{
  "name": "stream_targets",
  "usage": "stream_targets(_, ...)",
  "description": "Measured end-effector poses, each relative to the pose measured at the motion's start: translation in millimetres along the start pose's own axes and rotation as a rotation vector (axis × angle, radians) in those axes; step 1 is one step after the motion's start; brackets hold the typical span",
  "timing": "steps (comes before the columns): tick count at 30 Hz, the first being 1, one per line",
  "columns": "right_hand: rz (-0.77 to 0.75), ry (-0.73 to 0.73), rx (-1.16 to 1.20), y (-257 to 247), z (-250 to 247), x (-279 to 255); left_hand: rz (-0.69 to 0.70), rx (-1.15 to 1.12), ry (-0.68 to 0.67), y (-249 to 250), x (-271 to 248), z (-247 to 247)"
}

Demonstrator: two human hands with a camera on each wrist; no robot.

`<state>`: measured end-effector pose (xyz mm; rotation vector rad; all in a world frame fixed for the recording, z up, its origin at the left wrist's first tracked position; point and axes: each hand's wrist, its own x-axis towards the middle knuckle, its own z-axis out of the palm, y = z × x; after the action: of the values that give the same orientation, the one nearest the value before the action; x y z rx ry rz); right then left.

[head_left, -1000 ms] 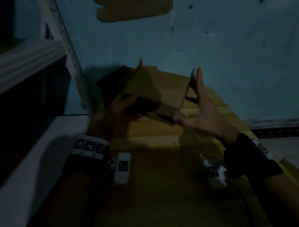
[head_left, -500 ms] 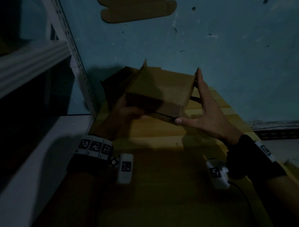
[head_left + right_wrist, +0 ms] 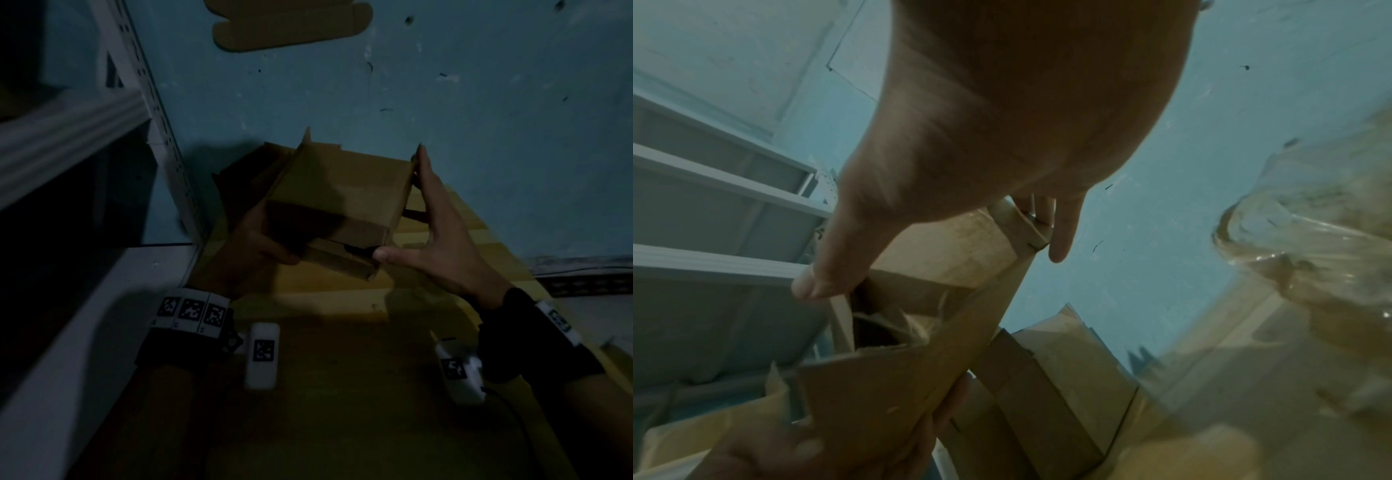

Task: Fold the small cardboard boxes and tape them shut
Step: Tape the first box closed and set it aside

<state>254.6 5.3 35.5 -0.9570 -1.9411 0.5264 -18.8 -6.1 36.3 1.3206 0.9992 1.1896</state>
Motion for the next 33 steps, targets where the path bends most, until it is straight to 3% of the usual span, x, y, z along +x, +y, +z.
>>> stream_targets(11,0.018,0.029,0.027,0.3,-0.8,2.0,0.061,-0.115,0.087,1.6,2.4,14.4)
stream_targets(17,0.001,0.029,-0.029,-0.4,-0.1,1.5,0.083,0.037,0.079,2.5,-1.8,9.3)
stream_targets(23,0.117,0.109,0.13,2.3,-1.1,3.6,0.181,0.249,0.111,-6.5,-0.4,18.2)
stream_targets(33,0.158,0.026,0.259,8.6,-12.4,6.8,0.38,0.438,0.257,-12.7,4.3,17.8)
